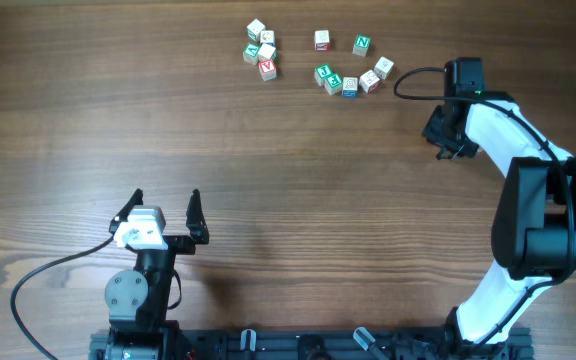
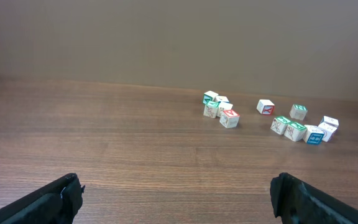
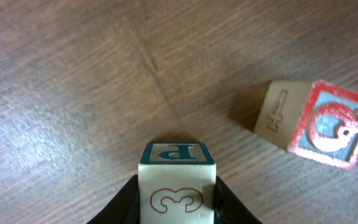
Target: Form a circle
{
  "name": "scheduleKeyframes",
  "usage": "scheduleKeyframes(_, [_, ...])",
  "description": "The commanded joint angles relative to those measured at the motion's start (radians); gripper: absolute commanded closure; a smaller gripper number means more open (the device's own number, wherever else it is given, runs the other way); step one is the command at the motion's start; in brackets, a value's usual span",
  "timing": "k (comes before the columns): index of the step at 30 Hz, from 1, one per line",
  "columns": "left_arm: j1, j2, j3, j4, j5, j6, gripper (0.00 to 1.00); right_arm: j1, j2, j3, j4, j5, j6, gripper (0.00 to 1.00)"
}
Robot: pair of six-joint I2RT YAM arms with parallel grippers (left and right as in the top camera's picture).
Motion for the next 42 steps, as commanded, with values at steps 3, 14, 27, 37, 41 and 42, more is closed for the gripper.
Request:
scheduleKeyframes(3, [-0.005, -0.008, -0.007, -0.001, 0.016, -0.006, 0.0, -0.005, 0.013, -0.017, -0.061, -0.004, 0.004, 0.73])
scheduleKeyframes(14, [-0.005, -0.008, -0.007, -0.001, 0.016, -0.006, 0.0, -0.085, 0.013, -0.017, -0.063, 0.0, -0.016, 0.68])
scheduleKeyframes(27, [-0.005, -0.008, -0.007, -0.001, 0.016, -0.006, 0.0, -0.084, 0.013, -0.017, -0.044, -0.164, -0.235, 0.71])
scheduleKeyframes(37, [-0.005, -0.008, -0.007, -0.001, 0.016, -0.006, 0.0, -0.084, 0.013, -0.017, -0.033, -0.128, -0.19, 0.66])
scheduleKeyframes(41, [-0.005, -0.008, -0.007, -0.001, 0.016, -0.006, 0.0, -0.084, 0.013, -0.017, -0.03, -0.101, -0.148, 0.66])
scheduleKeyframes(42, [-0.005, -0.008, -0.007, -0.001, 0.016, -0.006, 0.0, -0.084, 0.013, -0.017, -0.029, -0.097, -0.148, 0.66])
